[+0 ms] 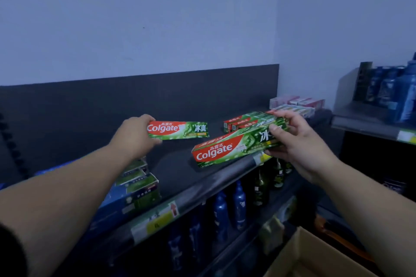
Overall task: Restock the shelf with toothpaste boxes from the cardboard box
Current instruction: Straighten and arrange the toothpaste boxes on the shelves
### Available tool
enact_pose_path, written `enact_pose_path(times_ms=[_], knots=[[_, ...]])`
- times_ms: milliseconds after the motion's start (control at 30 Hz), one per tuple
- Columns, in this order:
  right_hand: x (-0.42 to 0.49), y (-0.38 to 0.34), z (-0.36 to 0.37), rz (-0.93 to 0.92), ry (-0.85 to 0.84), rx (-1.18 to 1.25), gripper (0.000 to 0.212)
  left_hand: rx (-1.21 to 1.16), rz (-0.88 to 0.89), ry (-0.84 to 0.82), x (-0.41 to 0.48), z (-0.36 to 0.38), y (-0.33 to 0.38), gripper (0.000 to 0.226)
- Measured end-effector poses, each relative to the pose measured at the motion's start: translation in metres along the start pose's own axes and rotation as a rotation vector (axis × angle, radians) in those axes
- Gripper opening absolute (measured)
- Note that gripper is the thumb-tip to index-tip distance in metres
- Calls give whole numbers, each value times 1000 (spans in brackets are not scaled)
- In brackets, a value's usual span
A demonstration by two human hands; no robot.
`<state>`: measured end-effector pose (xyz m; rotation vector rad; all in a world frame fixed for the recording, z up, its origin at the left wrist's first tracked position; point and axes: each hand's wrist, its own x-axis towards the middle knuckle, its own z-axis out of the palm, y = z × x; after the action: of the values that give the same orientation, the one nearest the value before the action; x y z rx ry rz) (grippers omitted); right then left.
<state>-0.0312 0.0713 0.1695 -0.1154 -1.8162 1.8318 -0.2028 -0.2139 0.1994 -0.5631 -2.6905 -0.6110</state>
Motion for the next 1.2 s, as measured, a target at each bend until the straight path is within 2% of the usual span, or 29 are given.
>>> enact_pose_path(times_ms=[233, 367, 533, 700, 833, 1000, 1200], knots=[[47, 31, 51, 78, -44, -59, 18, 81, -8, -153, 49, 22, -22, 58], [70, 56, 58, 145, 2, -165, 23, 205, 23, -314, 65, 33, -28, 65], [96, 73, 70, 100, 98, -671, 68, 294, 69, -462, 81, 44, -30, 64], [104, 76, 93, 93, -7, -994, 83, 304, 86, -551, 90, 47, -26, 46], [104, 85, 108, 88, -78, -1056, 95, 272, 86, -555, 97, 48, -24, 43], [101, 96, 132, 78, -97, -1021, 124, 167, 79, -522, 106, 58, -19, 40], [106, 105, 152, 79, -118, -996, 144, 197, 85, -521, 113, 64, -14, 38]])
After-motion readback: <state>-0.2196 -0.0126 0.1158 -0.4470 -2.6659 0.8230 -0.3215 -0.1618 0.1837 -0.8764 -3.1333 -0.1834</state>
